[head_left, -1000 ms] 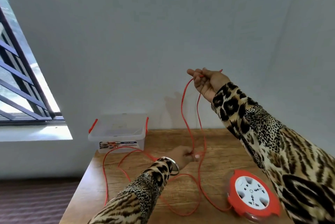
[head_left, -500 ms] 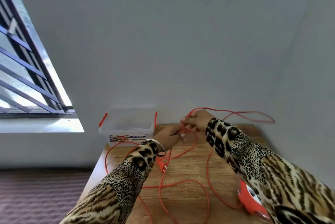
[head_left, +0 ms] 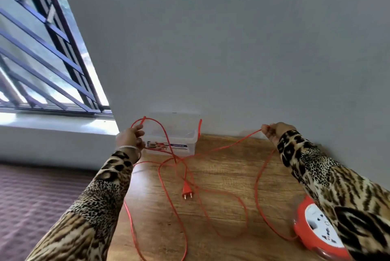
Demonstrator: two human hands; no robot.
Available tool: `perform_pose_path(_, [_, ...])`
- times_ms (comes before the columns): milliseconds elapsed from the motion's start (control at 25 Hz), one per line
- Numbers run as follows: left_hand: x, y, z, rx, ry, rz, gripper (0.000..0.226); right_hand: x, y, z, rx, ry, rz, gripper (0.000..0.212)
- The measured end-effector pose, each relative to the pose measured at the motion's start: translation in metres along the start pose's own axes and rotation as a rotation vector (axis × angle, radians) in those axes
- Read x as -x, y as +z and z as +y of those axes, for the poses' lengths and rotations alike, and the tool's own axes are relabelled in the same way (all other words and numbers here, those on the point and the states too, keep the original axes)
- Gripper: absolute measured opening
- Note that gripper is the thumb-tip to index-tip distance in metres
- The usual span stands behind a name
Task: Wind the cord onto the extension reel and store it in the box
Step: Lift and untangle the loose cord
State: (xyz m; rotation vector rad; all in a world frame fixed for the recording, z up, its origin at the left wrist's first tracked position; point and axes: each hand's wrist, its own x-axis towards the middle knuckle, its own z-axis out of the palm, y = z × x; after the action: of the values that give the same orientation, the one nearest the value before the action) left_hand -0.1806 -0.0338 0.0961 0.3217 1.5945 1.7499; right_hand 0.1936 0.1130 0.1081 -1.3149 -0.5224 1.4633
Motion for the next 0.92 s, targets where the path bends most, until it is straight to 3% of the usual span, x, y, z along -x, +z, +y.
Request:
perform_pose_path(160, [0.000,-0.026,-0.006,0.071,-0.134,0.099,0.023,-0.013,0.002,0.033,0.406,-0.022,0.003,0.029])
perform_pose_path(240, [0.004,-0.033,-0.013,0.103,-0.177,0.095,0.021,0.000,0.017,0.058,0.622,-0.057,-0.034,0.012])
perform_pose_path(360, [0.009,-0.038,-0.023,0.148,-0.202,0.087,0.033,0.029,0.045,0.108,0.827,-0.297,-0.006,0.042])
perform_pose_path(480, [0.013,-0.044,-0.033,0.166,-0.200,0.070,0.045,0.067,0.073,0.158,1.121,-0.544,-0.485,0.028])
perform_pose_path(600, [0.016,-0.053,-0.049,0.146,-0.183,0.080,0.034,0.091,0.101,0.209,1.483,-0.537,-0.814,0.045])
perform_pose_path(680, [0.021,-0.057,-0.059,0.073,-0.160,0.082,0.028,0.095,0.116,0.231,1.676,-0.559,-0.858,0.048])
perform_pose_path(760, [0.025,-0.061,-0.066,-0.079,-0.071,0.042,0.029,0.089,0.123,0.237,1.707,-0.552,-0.822,0.034])
perform_pose_path(920, [0.033,-0.069,-0.082,-0.529,0.211,-0.176,0.036,0.071,0.106,0.224,1.786,-0.465,-0.843,0.029])
